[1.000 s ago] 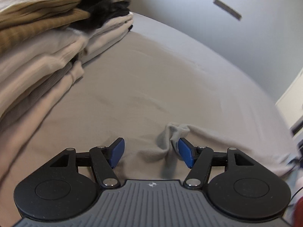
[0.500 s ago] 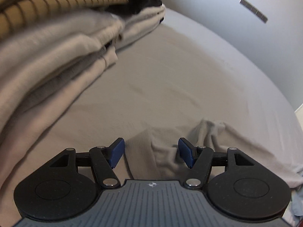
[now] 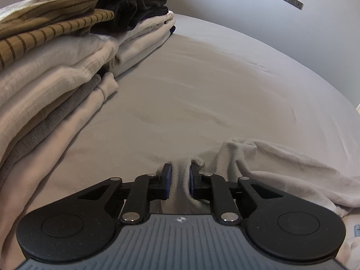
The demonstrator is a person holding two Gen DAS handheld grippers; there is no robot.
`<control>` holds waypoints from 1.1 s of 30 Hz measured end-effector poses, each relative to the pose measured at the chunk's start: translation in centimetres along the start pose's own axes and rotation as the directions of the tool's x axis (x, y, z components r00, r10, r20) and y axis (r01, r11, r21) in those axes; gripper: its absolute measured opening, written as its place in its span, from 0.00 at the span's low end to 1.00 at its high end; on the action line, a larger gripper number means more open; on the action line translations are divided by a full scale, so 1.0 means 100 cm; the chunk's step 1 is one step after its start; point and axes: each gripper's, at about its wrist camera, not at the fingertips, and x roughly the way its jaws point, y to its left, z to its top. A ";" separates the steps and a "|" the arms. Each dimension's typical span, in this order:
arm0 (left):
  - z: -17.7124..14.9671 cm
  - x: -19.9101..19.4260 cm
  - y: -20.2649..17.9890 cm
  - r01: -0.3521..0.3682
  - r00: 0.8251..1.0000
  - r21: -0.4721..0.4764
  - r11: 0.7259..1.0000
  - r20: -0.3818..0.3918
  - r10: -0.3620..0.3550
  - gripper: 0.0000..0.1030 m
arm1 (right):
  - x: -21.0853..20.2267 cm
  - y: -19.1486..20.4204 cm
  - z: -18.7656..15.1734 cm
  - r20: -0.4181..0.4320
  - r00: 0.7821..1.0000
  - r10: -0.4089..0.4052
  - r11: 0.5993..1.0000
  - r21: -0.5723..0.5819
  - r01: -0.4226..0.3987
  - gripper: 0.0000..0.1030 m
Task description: Fold clothes
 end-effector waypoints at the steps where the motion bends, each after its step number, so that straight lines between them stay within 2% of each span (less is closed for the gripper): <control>1: -0.001 -0.001 -0.002 -0.006 1.000 0.007 1.000 0.005 0.006 0.16 | 0.000 -0.001 -0.004 -0.024 1.000 0.005 1.000 0.000 -0.005 0.48; 6: -0.001 -0.002 -0.008 -0.035 0.999 0.046 0.998 0.025 0.034 0.15 | 0.005 -0.002 -0.021 -0.113 0.992 0.055 0.999 0.010 -0.054 0.45; 8: 0.000 -0.001 -0.007 -0.037 0.999 0.043 0.998 0.028 0.036 0.15 | -0.001 0.003 -0.030 -0.119 0.991 0.061 0.998 0.001 -0.061 0.28; 9: 0.000 -0.001 -0.007 -0.038 0.999 0.042 0.998 0.031 0.037 0.15 | -0.005 0.005 -0.035 -0.110 0.993 0.047 0.999 -0.016 -0.049 0.13; 10: 0.001 -0.002 -0.006 -0.039 0.999 0.040 0.998 0.035 0.038 0.14 | -0.010 0.008 -0.040 -0.098 0.994 0.037 0.999 -0.034 -0.041 0.10; 13: 0.005 -0.008 -0.004 -0.051 0.996 0.023 0.998 0.076 0.049 0.13 | -0.022 0.008 -0.038 -0.054 0.998 0.023 0.998 -0.055 -0.026 0.08; 16: 0.009 -0.015 -0.002 -0.064 0.990 0.013 0.998 0.127 0.062 0.12 | -0.035 0.009 -0.022 0.010 0.999 -0.040 0.995 -0.093 0.041 0.03; 21: 0.012 -0.018 -0.001 -0.105 0.982 0.014 0.994 0.159 0.102 0.12 | -0.058 0.010 0.017 0.131 0.983 -0.130 0.982 -0.120 0.146 0.03; 24: 0.014 -0.020 0.002 -0.127 0.976 0.000 0.992 0.176 0.125 0.12 | -0.072 0.012 0.034 0.196 0.962 -0.191 0.966 -0.134 0.220 0.03; 28: 0.017 -0.024 0.013 -0.154 0.966 -0.050 0.987 0.200 0.161 0.11 | -0.088 0.003 0.046 0.267 0.921 -0.283 0.942 -0.104 0.319 0.03; 31: 0.018 -0.025 0.017 -0.177 0.960 -0.069 0.982 0.206 0.188 0.11 | -0.097 -0.011 0.046 0.277 0.898 -0.342 0.927 -0.060 0.371 0.03; 33: 0.018 -0.025 0.018 -0.194 0.957 -0.074 0.978 0.204 0.206 0.11 | -0.099 -0.021 0.040 0.259 0.894 -0.366 0.919 -0.051 0.391 0.03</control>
